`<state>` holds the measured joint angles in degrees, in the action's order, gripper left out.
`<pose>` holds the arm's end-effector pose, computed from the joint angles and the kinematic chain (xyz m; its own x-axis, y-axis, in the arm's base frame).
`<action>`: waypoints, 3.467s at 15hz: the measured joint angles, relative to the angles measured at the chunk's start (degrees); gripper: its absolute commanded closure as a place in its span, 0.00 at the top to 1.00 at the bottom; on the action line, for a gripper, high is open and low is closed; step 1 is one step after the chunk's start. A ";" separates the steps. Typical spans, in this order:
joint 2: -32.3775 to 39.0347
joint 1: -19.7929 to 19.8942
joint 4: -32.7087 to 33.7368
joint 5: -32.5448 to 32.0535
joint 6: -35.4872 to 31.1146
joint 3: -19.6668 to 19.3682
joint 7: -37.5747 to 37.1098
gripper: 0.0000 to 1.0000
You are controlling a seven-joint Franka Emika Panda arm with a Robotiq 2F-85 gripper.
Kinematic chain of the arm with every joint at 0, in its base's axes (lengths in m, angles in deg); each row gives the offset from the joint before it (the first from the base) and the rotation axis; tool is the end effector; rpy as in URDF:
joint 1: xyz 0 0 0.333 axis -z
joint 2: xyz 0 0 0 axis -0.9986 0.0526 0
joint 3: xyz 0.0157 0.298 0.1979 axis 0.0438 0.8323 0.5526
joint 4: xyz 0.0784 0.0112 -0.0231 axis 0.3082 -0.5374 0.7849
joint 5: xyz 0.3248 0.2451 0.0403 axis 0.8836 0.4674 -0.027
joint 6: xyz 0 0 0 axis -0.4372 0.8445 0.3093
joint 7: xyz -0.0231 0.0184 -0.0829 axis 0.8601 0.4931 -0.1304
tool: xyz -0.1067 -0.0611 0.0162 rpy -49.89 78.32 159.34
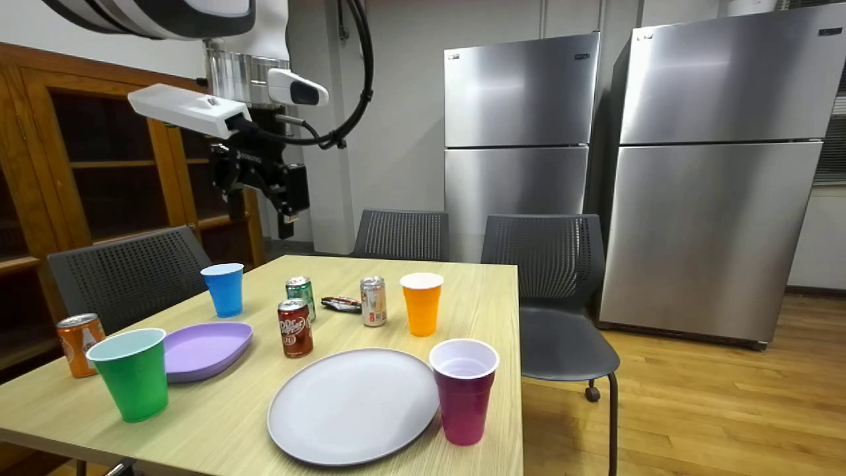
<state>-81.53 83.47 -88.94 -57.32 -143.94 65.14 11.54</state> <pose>0.3896 -0.0065 0.3910 0.9809 -0.1452 0.1297 -0.1178 -0.9730 -0.1986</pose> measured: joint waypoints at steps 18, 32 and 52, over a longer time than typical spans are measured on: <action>35.50 -4.70 15.06 7.49 -22.67 6.67 3.51 1.00; 45.37 -2.43 23.85 -3.88 -22.61 6.95 2.01 1.00; 48.00 -2.98 24.23 -10.88 -22.36 7.24 -1.32 0.49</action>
<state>-33.53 80.49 -64.70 -68.20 -166.30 72.37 10.22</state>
